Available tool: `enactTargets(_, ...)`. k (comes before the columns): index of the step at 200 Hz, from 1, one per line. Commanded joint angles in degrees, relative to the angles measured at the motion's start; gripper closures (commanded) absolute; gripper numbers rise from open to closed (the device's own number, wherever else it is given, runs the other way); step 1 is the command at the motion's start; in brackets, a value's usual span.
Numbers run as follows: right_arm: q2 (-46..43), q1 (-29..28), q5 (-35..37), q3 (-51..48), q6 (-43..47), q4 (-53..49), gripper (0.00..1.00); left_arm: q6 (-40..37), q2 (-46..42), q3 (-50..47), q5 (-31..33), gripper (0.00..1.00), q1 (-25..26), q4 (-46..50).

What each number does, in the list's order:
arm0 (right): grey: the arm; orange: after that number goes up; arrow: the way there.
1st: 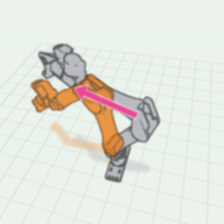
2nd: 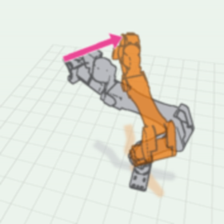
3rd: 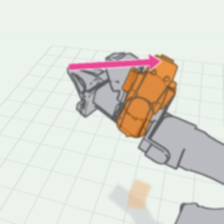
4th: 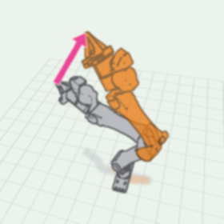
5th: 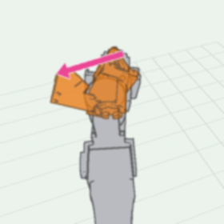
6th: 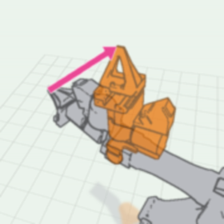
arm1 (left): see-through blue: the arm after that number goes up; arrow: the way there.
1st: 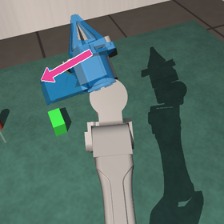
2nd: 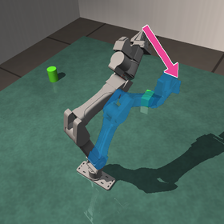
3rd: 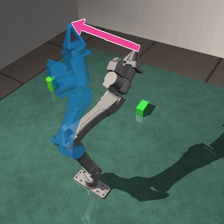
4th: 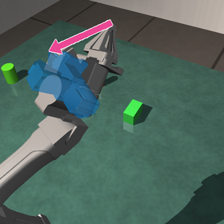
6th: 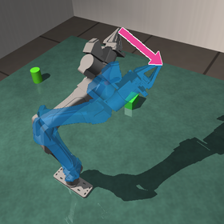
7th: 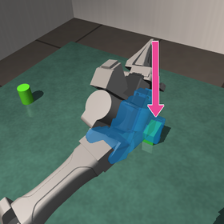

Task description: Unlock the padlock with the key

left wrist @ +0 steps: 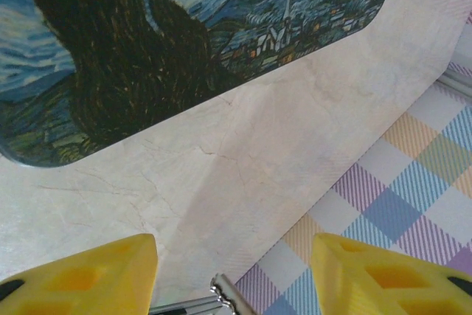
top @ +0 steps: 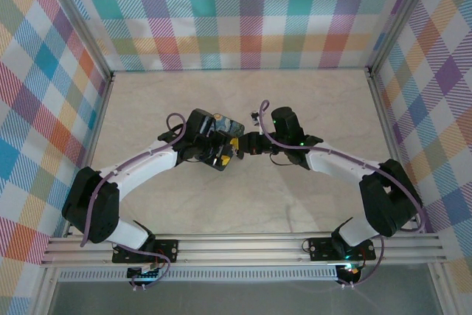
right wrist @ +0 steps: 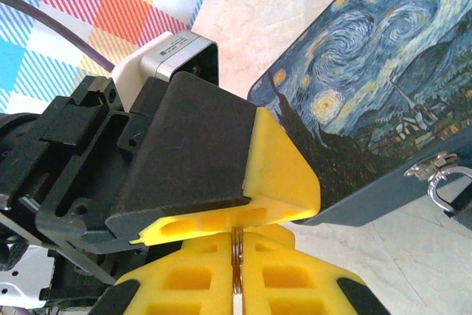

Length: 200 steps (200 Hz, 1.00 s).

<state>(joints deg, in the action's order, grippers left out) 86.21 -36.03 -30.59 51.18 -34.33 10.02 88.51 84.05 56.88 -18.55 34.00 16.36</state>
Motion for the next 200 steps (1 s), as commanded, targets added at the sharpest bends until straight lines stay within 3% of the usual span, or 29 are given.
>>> enactTargets(1,1.9,-1.2,-2.4,1.4,-0.3,4.4,0.91,2.0,0.8,-0.6,-2.4,0.48,-0.2,-3.9)
enactTargets(38,2.0,-2.2,-2.4,1.1,0.6,4.5,0.92,3.9,0.7,-1.6,-3.1,0.54,-0.6,-5.7)
enactTargets(69,0.5,-2.9,-0.4,0.2,2.3,4.4,0.92,6.5,-0.1,-2.1,-3.0,0.48,-1.0,-6.6)
enactTargets(136,-0.5,-2.8,0.5,-0.4,2.2,3.5,0.93,4.7,-1.6,-1.8,-1.3,0.80,-1.7,-3.4)
enactTargets(200,-2.4,-2.8,2.6,-1.1,3.0,1.7,0.93,1.5,-2.7,-2.0,-0.1,0.81,-2.1,-1.0)
